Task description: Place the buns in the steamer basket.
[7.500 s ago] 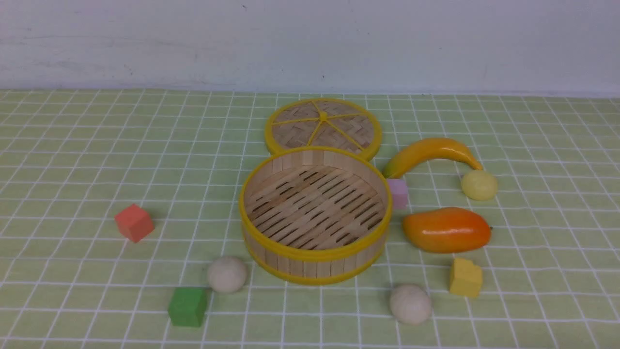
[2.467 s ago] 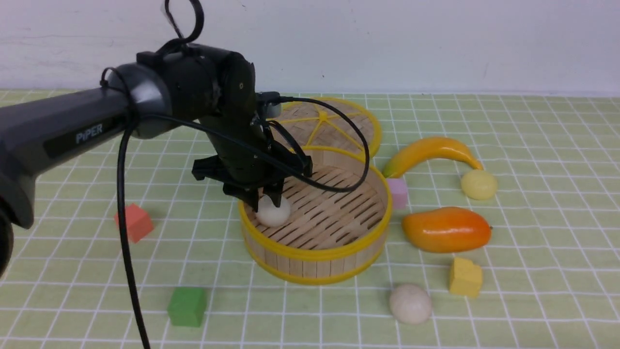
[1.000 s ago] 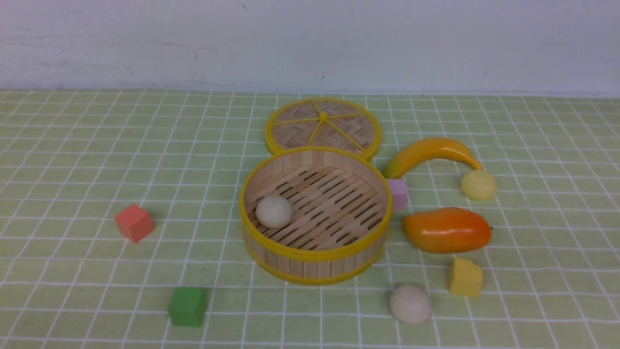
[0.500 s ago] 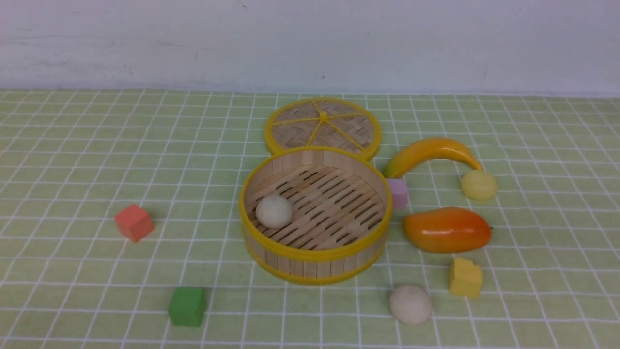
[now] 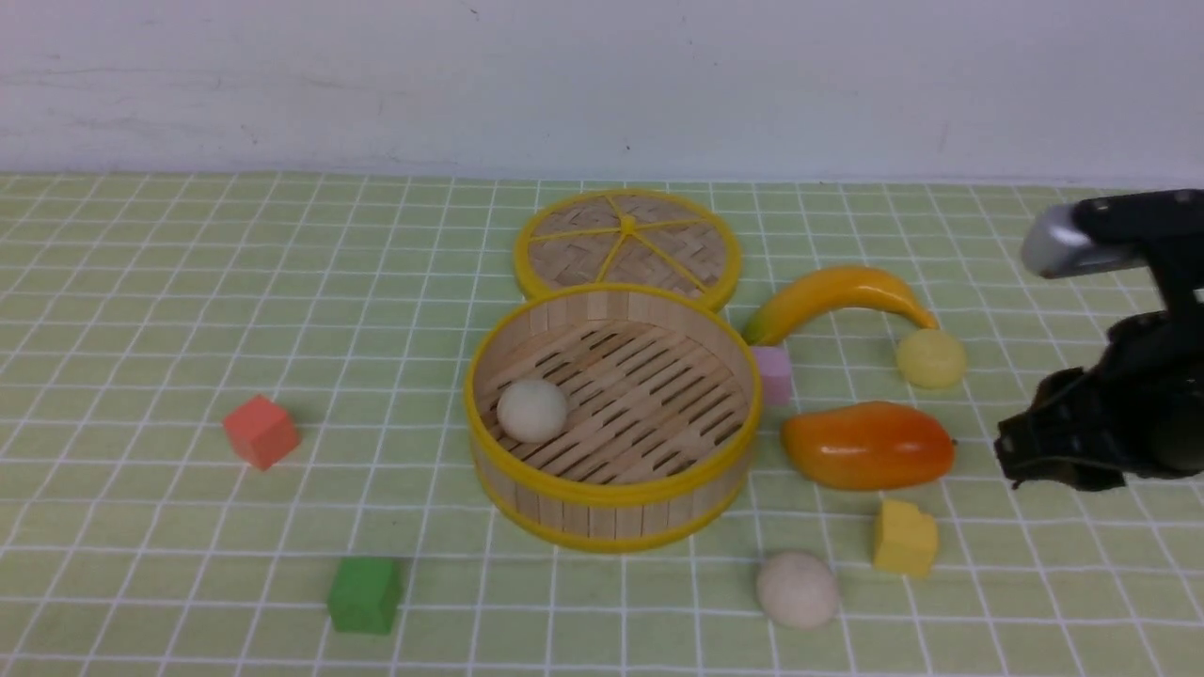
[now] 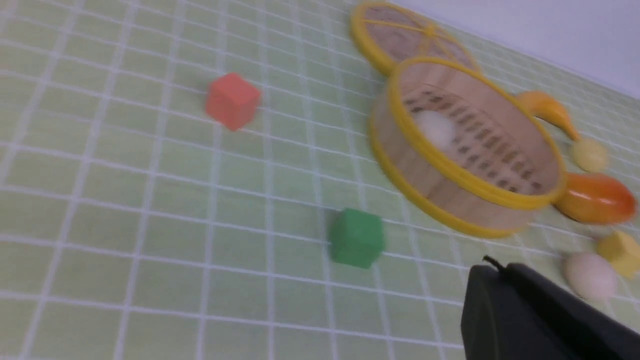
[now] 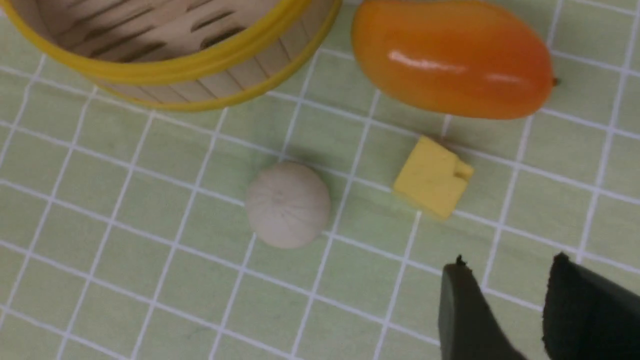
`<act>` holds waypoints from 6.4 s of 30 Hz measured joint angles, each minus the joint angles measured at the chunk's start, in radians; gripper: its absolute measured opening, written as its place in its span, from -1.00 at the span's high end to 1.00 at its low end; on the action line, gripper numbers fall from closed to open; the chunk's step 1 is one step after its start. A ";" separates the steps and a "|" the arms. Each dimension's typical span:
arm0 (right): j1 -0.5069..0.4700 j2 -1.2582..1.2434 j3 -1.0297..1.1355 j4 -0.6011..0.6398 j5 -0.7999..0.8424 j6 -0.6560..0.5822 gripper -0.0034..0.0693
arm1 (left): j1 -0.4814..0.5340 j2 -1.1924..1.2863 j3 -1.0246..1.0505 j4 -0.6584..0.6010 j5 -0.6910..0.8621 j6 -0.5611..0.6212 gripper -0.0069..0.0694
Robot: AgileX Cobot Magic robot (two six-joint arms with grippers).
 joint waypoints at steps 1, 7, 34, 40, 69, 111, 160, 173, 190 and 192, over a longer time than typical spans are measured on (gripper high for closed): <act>0.014 0.038 -0.009 0.000 -0.003 -0.003 0.24 | 0.046 -0.008 0.010 0.000 -0.008 0.000 0.84; 0.119 0.187 -0.052 0.000 -0.021 -0.006 0.24 | 0.182 -0.042 0.103 0.007 -0.130 0.000 0.82; 0.222 0.496 -0.132 0.018 -0.120 0.026 0.39 | 0.195 -0.056 0.442 0.007 -0.399 0.000 0.77; 0.222 0.466 -0.148 0.018 -0.063 0.026 0.89 | 0.195 -0.056 0.442 0.007 -0.399 0.000 0.77; 0.222 0.654 -0.433 0.133 -0.264 0.000 0.47 | 0.195 -0.056 0.443 0.007 -0.399 0.000 0.74; -0.194 0.763 -0.439 -0.073 -0.492 0.211 0.29 | 0.195 -0.056 0.443 0.007 -0.399 0.000 0.69; 0.197 0.583 -0.667 0.338 -0.109 -0.232 -0.28 | 0.195 -0.056 0.443 0.007 -0.398 0.000 0.59; 0.193 -0.071 -0.502 -0.291 0.314 0.256 0.88 | 0.195 -0.056 0.443 0.007 -0.398 0.000 0.58; 0.193 -1.015 0.421 -0.341 -0.016 0.437 0.96 | 0.195 -0.056 0.443 0.007 -0.398 0.000 0.55; 0.193 -1.021 0.456 -0.341 -0.021 0.442 0.96 | 0.195 -0.056 0.443 0.007 -0.398 0.000 0.55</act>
